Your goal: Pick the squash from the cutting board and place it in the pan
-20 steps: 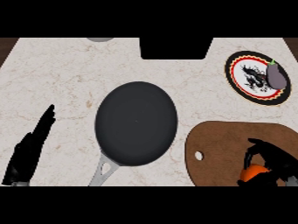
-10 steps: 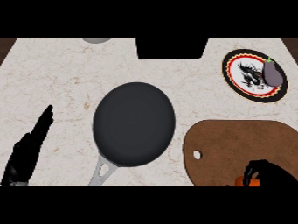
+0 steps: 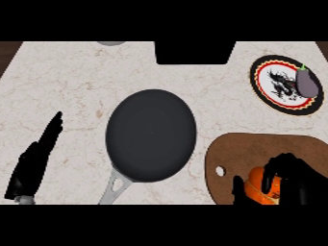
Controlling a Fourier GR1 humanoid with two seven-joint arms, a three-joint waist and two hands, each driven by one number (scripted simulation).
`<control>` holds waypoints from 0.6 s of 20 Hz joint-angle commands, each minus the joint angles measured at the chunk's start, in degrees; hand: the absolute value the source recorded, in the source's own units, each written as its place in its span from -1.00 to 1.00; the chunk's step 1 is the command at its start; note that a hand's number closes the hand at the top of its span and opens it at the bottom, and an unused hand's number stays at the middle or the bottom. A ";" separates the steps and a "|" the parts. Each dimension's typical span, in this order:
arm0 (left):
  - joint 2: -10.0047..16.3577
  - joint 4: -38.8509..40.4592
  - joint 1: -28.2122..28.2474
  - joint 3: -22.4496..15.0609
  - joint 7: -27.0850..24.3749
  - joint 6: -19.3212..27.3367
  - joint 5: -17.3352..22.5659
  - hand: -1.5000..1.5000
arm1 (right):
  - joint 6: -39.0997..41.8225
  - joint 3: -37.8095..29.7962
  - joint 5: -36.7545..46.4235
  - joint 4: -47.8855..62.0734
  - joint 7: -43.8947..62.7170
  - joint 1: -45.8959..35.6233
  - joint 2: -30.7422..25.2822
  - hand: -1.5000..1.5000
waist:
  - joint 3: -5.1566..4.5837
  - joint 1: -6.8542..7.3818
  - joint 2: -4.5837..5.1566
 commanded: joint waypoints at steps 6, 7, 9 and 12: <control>-1.99 -1.98 2.65 -1.29 -1.25 0.34 -1.50 0.00 | 1.57 0.59 0.36 13.77 2.35 -20.99 17.08 1.00 | 0.10 1.16 0.38; -2.07 -0.18 0.65 -1.63 -0.83 0.75 -2.63 0.00 | -0.26 -2.41 -3.15 18.65 2.02 -24.91 17.17 1.00 | 0.10 1.34 0.54; -0.67 0.87 -1.59 0.38 -0.47 -1.39 -0.35 0.00 | -6.42 -4.41 -6.35 26.33 0.79 -27.32 17.29 1.00 | 0.12 1.47 0.67; -0.58 -0.33 -1.47 -0.36 0.78 -2.02 -0.75 0.00 | -10.99 -7.04 -10.51 35.17 1.99 -34.73 17.39 1.00 | 0.13 2.01 0.73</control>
